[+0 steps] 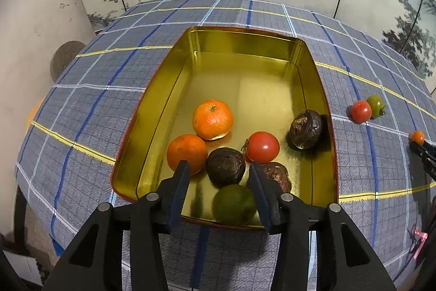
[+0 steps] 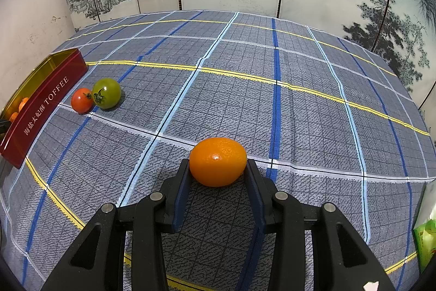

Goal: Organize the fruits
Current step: 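Lower the green tomato into the box and open the left gripper, then carry the orange tomato with the right gripper over the tin box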

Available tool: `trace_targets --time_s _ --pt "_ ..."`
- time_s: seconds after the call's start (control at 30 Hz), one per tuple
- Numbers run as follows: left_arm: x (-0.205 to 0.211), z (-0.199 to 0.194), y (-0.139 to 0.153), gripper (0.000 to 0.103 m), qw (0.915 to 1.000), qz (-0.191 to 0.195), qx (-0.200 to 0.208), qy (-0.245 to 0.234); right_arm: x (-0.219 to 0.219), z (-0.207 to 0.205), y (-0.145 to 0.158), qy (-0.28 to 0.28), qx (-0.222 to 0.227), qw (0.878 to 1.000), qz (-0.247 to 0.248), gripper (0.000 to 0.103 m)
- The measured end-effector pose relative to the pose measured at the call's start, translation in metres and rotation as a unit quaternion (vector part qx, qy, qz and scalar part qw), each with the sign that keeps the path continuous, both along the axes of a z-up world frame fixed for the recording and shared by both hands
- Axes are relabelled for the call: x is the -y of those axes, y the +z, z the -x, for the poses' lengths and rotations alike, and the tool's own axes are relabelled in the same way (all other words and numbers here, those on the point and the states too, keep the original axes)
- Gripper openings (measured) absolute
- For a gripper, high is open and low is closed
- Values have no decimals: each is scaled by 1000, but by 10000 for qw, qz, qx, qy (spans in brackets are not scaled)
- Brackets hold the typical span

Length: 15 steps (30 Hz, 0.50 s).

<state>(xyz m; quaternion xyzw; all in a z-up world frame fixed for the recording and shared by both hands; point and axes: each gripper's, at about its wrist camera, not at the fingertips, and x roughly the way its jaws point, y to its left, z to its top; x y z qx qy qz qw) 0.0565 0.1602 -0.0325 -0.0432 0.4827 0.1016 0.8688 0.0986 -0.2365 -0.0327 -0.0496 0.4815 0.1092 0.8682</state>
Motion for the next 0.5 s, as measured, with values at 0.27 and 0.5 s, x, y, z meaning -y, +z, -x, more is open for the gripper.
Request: trace_targets --time_s 0.27,0.5 --pt "-6 4 4 56 9999 60 107 92 0 0 0 -1 2 10000 4 36" --pt "-12 12 12 63 9991 103 347 209 -1 -1 1 -43 0 10000 47 35"
